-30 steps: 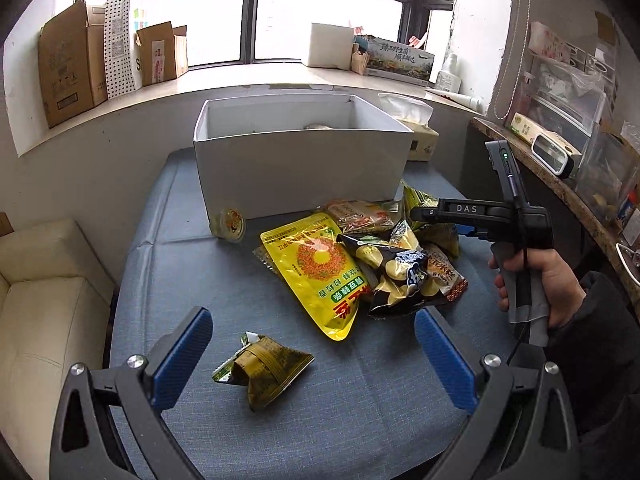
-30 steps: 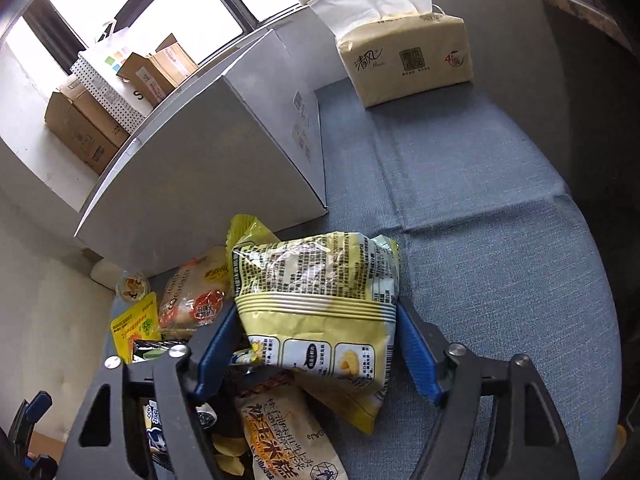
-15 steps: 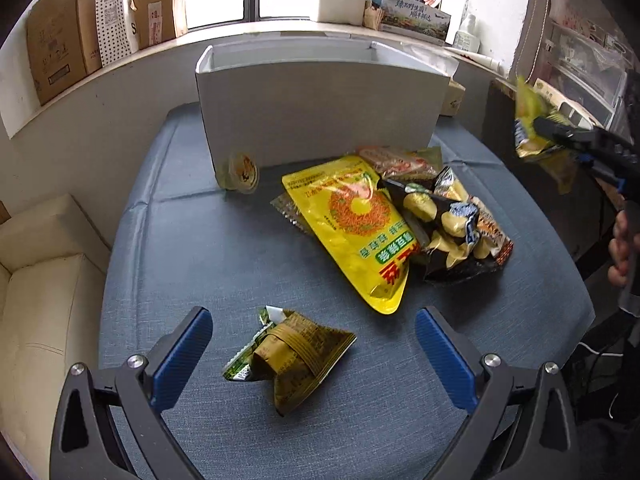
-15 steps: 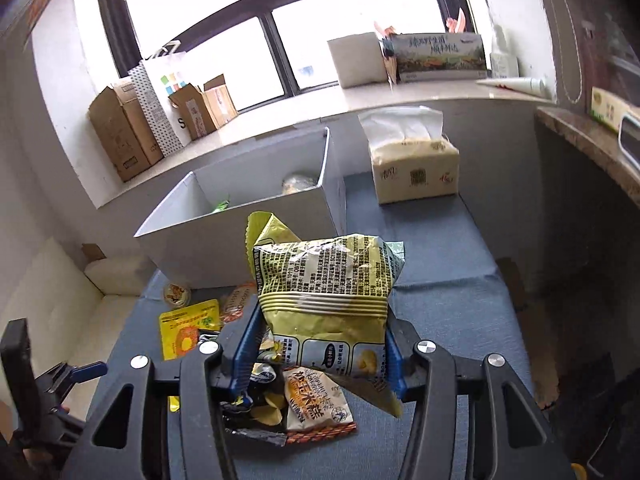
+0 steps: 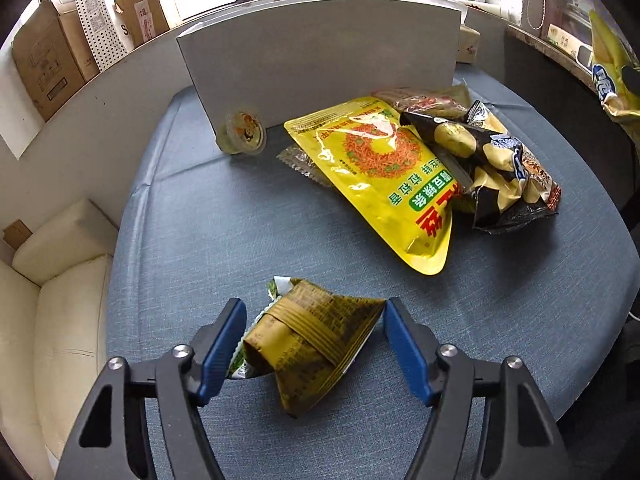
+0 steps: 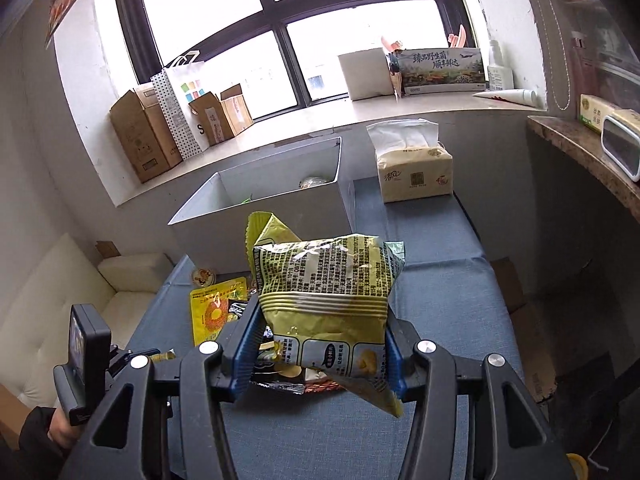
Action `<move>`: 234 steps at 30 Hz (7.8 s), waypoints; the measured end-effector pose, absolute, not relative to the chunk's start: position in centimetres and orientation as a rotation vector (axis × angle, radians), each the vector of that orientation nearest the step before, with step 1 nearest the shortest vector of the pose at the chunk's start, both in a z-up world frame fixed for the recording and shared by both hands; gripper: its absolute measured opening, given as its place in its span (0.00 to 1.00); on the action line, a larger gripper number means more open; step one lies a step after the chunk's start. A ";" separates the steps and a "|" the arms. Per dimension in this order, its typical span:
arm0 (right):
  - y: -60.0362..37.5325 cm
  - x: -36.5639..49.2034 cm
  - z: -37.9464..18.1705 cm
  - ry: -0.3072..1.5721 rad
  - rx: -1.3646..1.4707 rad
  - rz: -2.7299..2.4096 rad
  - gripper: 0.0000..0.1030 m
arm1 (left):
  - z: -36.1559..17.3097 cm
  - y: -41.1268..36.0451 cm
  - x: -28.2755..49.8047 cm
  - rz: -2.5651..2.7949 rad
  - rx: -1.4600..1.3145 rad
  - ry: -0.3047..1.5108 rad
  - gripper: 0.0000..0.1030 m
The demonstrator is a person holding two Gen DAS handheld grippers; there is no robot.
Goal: Organize snacks
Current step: 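Release yellow-striped bag into box with right tool while left tool releases zongzi, then grasp black potato-stick bag with right tool while left tool grasps yellow seed pouch, then release black bag into box with right tool while left tool releases yellow pouch, then grasp orange-wrapped cake with right tool while left tool grasps round yellow bread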
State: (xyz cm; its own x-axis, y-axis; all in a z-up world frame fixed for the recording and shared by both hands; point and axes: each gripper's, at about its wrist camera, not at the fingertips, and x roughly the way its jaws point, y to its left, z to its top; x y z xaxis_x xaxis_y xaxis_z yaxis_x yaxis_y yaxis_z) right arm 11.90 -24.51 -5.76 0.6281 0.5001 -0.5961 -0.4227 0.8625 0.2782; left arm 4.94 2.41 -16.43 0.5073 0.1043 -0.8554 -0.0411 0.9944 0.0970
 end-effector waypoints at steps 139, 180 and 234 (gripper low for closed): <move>-23.0 10.6 -8.9 0.821 -0.007 0.515 0.64 | -12.8 2.0 8.6 0.078 -0.236 0.993 0.28; -9.2 33.7 -1.3 0.752 0.116 0.619 1.00 | -2.0 9.7 24.1 0.079 -0.068 0.730 1.00; -19.4 17.0 -16.5 0.932 -0.315 0.607 0.46 | -10.4 1.7 4.9 -0.039 -0.044 0.893 1.00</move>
